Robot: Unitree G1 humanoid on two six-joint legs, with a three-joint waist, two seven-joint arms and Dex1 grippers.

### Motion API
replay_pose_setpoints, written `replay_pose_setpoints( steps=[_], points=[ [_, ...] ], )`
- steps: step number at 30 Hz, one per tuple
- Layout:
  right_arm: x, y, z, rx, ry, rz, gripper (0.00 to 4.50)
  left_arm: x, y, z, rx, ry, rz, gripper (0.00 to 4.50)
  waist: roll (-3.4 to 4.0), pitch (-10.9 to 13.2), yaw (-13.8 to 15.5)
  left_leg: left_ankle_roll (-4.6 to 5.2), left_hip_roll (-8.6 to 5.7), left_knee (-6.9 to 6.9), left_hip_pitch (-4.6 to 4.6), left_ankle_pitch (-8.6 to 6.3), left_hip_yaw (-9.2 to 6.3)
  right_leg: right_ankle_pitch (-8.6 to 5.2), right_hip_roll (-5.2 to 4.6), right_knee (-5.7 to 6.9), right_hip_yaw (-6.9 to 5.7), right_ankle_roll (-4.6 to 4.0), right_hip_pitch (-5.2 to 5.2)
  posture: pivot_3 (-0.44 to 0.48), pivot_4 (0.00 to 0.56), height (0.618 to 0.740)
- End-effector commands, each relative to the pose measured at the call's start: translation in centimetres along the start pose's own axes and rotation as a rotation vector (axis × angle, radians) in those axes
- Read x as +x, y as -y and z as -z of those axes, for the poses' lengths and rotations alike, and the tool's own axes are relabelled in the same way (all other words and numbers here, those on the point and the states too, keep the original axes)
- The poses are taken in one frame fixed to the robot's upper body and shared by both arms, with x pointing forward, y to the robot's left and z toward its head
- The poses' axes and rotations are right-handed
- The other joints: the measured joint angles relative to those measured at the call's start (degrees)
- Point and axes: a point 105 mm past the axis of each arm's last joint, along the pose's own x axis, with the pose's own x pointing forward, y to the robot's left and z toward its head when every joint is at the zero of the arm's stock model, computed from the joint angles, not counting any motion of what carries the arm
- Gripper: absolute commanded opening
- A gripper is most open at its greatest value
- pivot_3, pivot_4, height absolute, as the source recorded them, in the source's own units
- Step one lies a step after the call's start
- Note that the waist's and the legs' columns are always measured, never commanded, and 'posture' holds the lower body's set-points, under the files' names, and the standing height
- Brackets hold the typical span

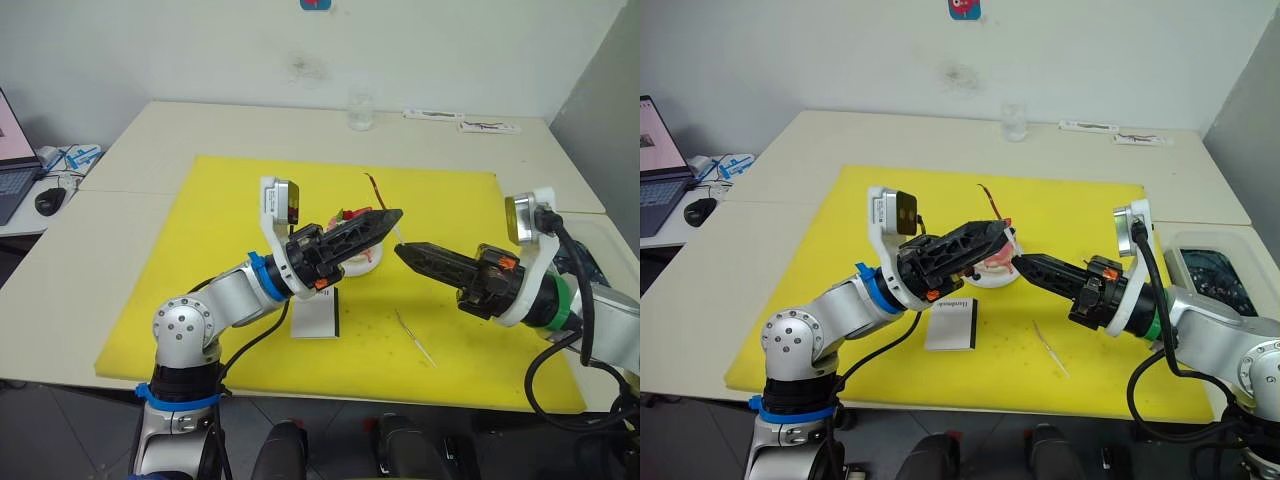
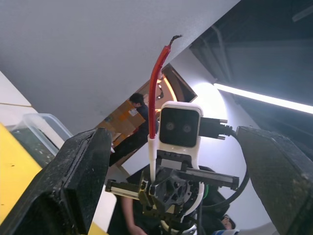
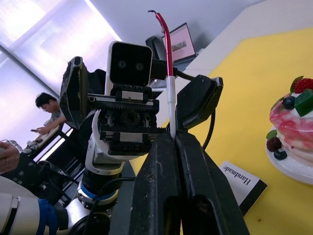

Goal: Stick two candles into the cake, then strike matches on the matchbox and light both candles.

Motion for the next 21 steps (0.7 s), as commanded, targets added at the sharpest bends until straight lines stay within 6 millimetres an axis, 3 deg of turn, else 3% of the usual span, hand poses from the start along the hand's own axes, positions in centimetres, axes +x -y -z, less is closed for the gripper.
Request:
replay_pose_setpoints(
  steps=[1, 11, 14, 21],
  points=[
    [0.07, -1.29, -0.50, -0.024, 0.014, -0.047, 0.03, 0.26, 0.72, -0.04, -0.022, 0.016, 0.041, 4.50, 0.00, 0.00, 0.03, 0.00, 0.00, 0.00, 0.00, 0.00, 0.00, 0.00, 0.00, 0.00, 0.00, 0.00, 0.00, 0.000, 0.150, 0.740],
    [0.15, -1.65, -0.30, -0.017, 0.008, -0.059, 0.03, 0.30, 0.69, 0.14, -0.083, 0.024, 0.057, 4.50, 0.00, 0.00, 0.07, 0.00, 0.00, -0.03, -0.04, 0.00, 0.00, -0.01, 0.00, -0.10, 0.00, -0.01, 0.00, 0.000, 0.150, 0.740],
    [0.13, -1.73, -0.23, -0.018, 0.002, -0.062, 0.00, 0.34, 0.60, 0.14, -0.090, 0.024, 0.058, 3.96, 0.00, 0.00, 0.08, 0.00, 0.00, -0.03, -0.04, 0.00, 0.00, -0.10, 0.00, -0.10, 0.00, -0.17, 0.00, 0.000, 0.150, 0.740],
    [0.13, -1.78, -0.23, -0.015, 0.006, -0.065, 0.00, 0.33, 0.78, 0.50, -0.102, 0.003, 0.074, 1.70, 0.00, 0.00, 0.08, 0.00, 0.00, -0.04, -0.06, 0.00, 0.00, -0.15, 0.00, -0.14, 0.00, -0.26, 0.00, 0.000, 0.150, 0.740]
  ],
)
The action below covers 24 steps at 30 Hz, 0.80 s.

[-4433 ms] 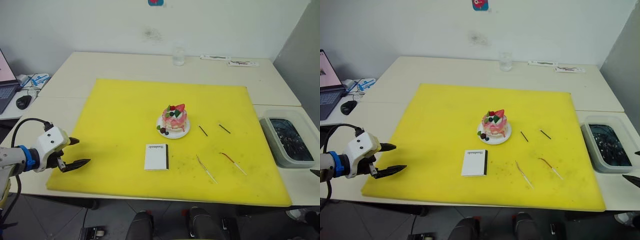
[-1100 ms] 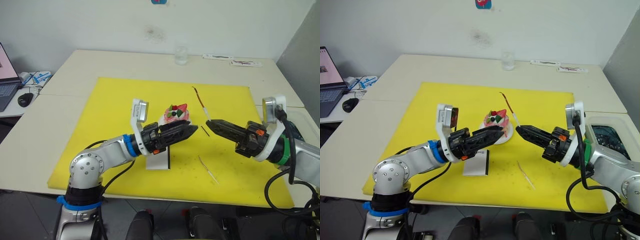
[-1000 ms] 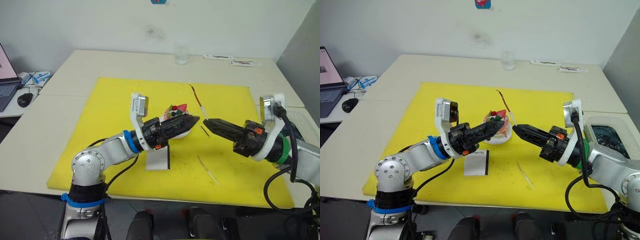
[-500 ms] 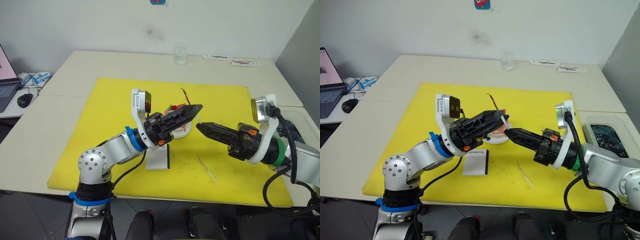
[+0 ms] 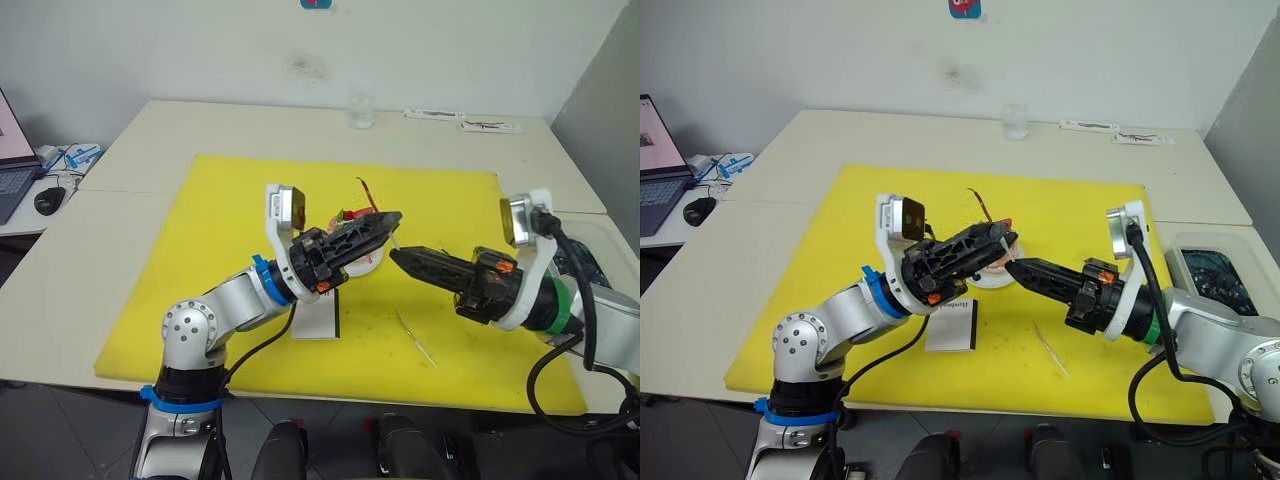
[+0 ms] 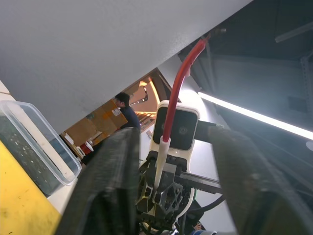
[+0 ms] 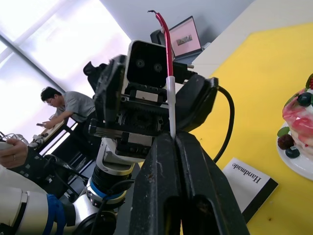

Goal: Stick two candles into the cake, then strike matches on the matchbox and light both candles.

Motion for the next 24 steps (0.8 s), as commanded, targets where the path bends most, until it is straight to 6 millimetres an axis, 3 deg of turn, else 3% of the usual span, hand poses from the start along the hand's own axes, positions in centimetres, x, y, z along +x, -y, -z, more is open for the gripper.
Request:
replay_pose_setpoints(
  steps=[1, 5, 9, 10, 12, 17, 23, 24],
  points=[
    [0.0, -1.1, -0.3, -0.013, 0.017, -0.044, 0.00, 0.3, 1.0, 0.2, 0.000, -0.021, 0.054, 1.33, 0.00, 0.00, 0.00, 0.00, 0.00, 0.00, 0.00, 0.00, 0.00, 0.00, 0.00, 0.00, 0.00, 0.00, 0.00, 0.000, 0.150, 0.740],
    [0.0, -1.2, -0.3, -0.013, 0.016, -0.051, 0.00, 0.3, 1.0, 0.4, -0.004, -0.031, 0.057, 0.07, 0.00, 0.00, 0.00, 0.00, 0.00, -0.01, 0.00, 0.00, 0.00, -0.01, 0.00, 0.00, 0.00, -0.01, 0.00, 0.000, 0.150, 0.740],
    [0.1, -1.4, 0.1, 0.008, -0.001, -0.071, 0.00, 0.2, 1.0, 0.3, 0.003, -0.028, 0.053, 0.03, 0.00, 0.00, 0.00, 0.00, 0.00, -0.01, 0.00, 0.00, 0.00, -0.02, 0.00, -0.03, 0.01, -0.03, 0.00, 0.000, 0.150, 0.740],
    [0.1, -1.3, 0.1, 0.004, -0.002, -0.067, 0.19, 0.2, 1.0, 0.3, 0.005, -0.031, 0.053, 0.01, 0.00, 0.00, 0.00, 0.00, 0.00, -0.01, 0.00, 0.00, 0.00, -0.02, 0.00, -0.03, 0.00, -0.04, 0.00, 0.000, 0.150, 0.740],
    [0.0, -1.0, 0.0, -0.011, -0.002, -0.053, 0.59, 0.1, 1.0, 0.4, 0.010, -0.034, 0.053, 0.00, 0.00, 0.00, 0.00, 0.00, 0.00, -0.02, 0.00, 0.00, 0.00, -0.03, 0.00, -0.03, 0.00, -0.06, 0.00, 0.000, 0.150, 0.740],
    [-0.6, -0.3, 0.3, -0.094, -0.059, 0.000, 2.37, -0.1, 0.7, -0.5, 0.121, -0.023, -0.005, 0.00, 0.00, 0.00, 0.00, 0.00, 0.00, -0.03, -0.01, 0.00, 0.00, -0.04, 0.00, -0.06, 0.00, -0.07, 0.00, 0.000, 0.150, 0.740],
    [-1.6, 1.2, 0.0, -0.436, -0.169, 0.138, 4.48, -1.1, 1.1, -3.8, 0.530, -0.069, -0.169, 0.00, -0.02, 0.02, -0.01, 0.00, 0.00, -0.09, -0.02, 0.00, 0.01, -0.06, 0.01, -0.09, -0.01, -0.10, -0.08, 0.000, 0.150, 0.740],
    [-1.5, 1.3, -0.2, -0.495, -0.183, 0.143, 4.48, -1.4, 0.9, -4.4, 0.615, -0.089, -0.208, 0.00, 0.00, 0.01, -0.05, 0.00, 0.00, -0.09, -0.01, 0.00, 0.02, -0.07, 0.01, -0.09, -0.01, -0.12, -0.09, 0.000, 0.150, 0.740]
  ],
)
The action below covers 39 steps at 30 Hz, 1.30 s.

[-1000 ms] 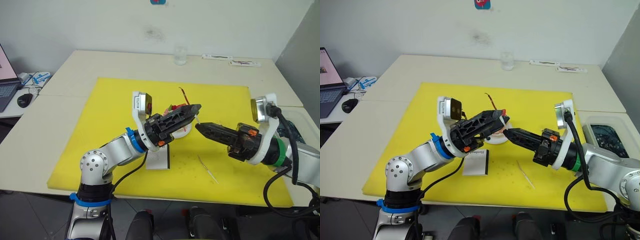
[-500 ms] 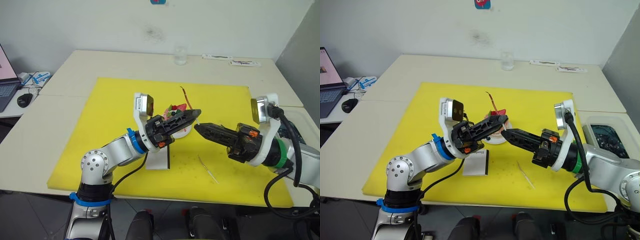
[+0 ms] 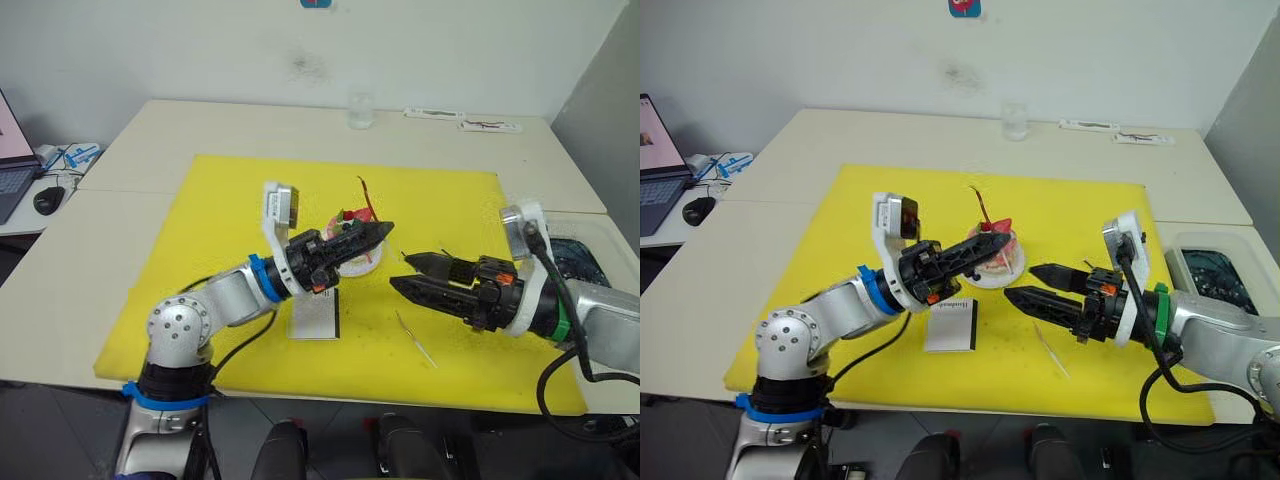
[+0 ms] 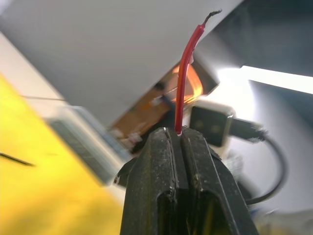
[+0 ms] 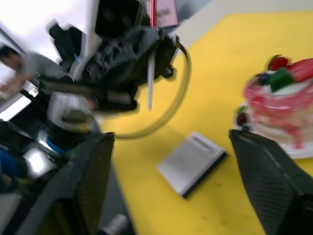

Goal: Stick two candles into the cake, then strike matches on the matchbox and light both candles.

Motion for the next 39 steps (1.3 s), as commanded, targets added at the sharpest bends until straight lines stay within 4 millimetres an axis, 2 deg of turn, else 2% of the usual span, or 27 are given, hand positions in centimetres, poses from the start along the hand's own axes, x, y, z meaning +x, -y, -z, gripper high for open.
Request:
replay_pose_setpoints(
  steps=[1, 5, 8, 12, 16, 26, 39],
  points=[
    [-0.1, -0.1, -1.3, -0.254, -0.002, 0.024, 4.48, -1.1, -0.8, -2.8, 0.332, -0.007, -0.110, 0.00, 0.01, -0.01, -0.08, 0.00, 0.00, -0.02, 0.01, 0.00, 0.01, 0.00, 0.00, -0.01, 0.01, 0.00, 0.00, 0.000, 0.150, 0.740],
    [0.8, 0.1, -1.6, -0.395, -0.003, 0.029, 4.48, -2.5, -3.4, -4.3, 0.590, -0.067, -0.227, 0.00, 0.02, 0.00, -0.06, -0.01, 0.00, -0.10, 0.00, -0.01, 0.05, -0.03, -0.02, -0.06, 0.01, -0.04, -0.05, 0.000, 0.150, 0.740],
    [1.6, 0.4, -2.0, -0.454, 0.014, 0.044, 4.48, -3.0, -5.2, -4.7, 0.623, -0.065, -0.261, 0.00, 0.02, 0.01, -0.03, -0.02, 0.01, -0.10, -0.07, -0.01, 0.05, -0.03, -0.03, -0.12, 0.00, -0.05, -0.07, 0.000, 0.150, 0.740],
    [2.6, 0.8, -2.1, -0.512, 0.016, 0.077, 4.48, -2.5, -7.6, -4.6, 0.655, -0.079, -0.268, 0.00, 0.02, 0.01, 0.25, -0.02, 0.01, -0.09, -0.18, -0.01, 0.03, 0.00, -0.04, -0.22, -0.04, 0.01, -0.10, 0.000, 0.150, 0.740],
    [2.7, 1.0, -1.5, -0.539, -0.001, 0.098, 4.48, -2.3, -8.6, -3.9, 0.662, -0.098, -0.260, 0.00, 0.03, 0.01, 0.14, -0.02, 0.02, -0.10, -0.37, -0.01, 0.02, 0.24, -0.04, -0.47, -0.04, 0.42, -0.16, 0.000, 0.150, 0.740],
    [2.8, 1.0, -0.6, -0.529, 0.004, 0.140, 4.48, -1.8, -11.0, -2.2, 0.629, -0.106, -0.281, 0.00, 0.02, 0.01, 0.14, -0.01, 0.03, -0.05, -0.58, -0.01, -0.01, 0.27, -0.04, -0.51, -0.08, 0.45, -0.30, 0.000, 0.150, 0.740],
    [3.1, 0.6, -0.9, -0.525, 0.007, 0.144, 4.48, -1.2, -12.8, -1.7, 0.616, -0.099, -0.290, 0.00, 0.02, 0.01, 0.12, -0.01, 0.03, 0.00, -0.56, -0.01, -0.02, 0.34, -0.04, -0.47, -0.07, 0.53, -0.28, 0.000, 0.150, 0.740]
  ],
)
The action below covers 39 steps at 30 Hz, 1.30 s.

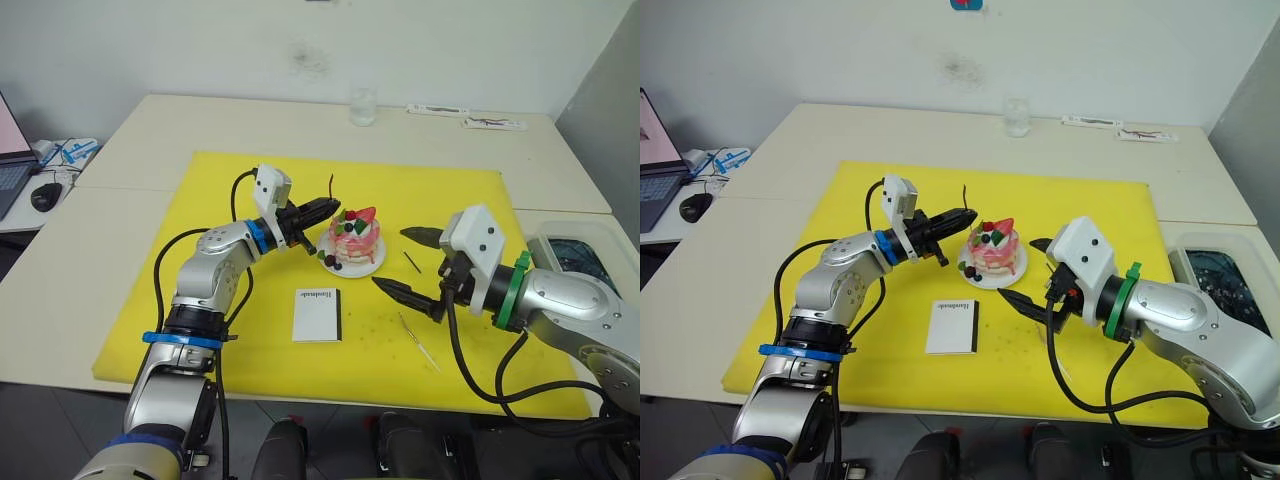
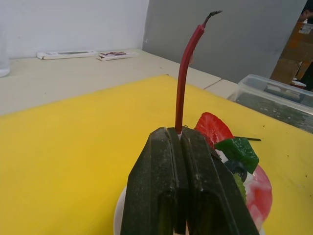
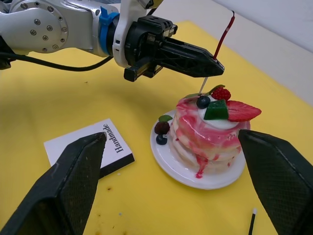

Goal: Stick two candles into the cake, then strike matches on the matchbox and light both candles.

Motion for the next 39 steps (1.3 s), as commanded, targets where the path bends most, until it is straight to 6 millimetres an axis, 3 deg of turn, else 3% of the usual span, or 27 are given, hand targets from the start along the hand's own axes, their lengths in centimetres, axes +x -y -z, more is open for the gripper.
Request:
replay_pose_setpoints(
  steps=[1, 11, 39],
  points=[
    [-0.3, 0.0, -1.5, -0.046, 0.043, 0.018, 4.48, 0.1, -0.1, -1.1, 0.029, 0.036, 0.009, 0.00, 0.00, 0.00, 0.00, 0.00, 0.00, 0.00, 0.00, 0.00, 0.00, 0.00, 0.00, 0.00, 0.00, 0.00, 0.00, 0.000, 0.150, 0.740],
    [-0.3, 0.1, -1.6, -0.040, 0.036, 0.019, 4.48, 0.1, 0.2, -1.1, 0.004, 0.050, 0.023, 0.00, 0.00, 0.00, -0.02, 0.00, 0.00, 0.03, 0.01, 0.00, -0.03, 0.03, 0.00, 0.06, -0.01, -0.04, 0.01, 0.000, 0.150, 0.740],
    [-0.4, -0.1, -0.8, -0.040, 0.022, 0.023, 4.48, -0.2, 0.7, 2.9, -0.018, -0.015, -0.004, 0.00, 0.02, -0.02, -0.06, 0.00, -0.01, 0.06, 0.14, 0.00, -0.03, 0.15, 0.00, 0.13, -0.02, -0.24, 0.14, 0.000, 0.150, 0.740]
  ],
)
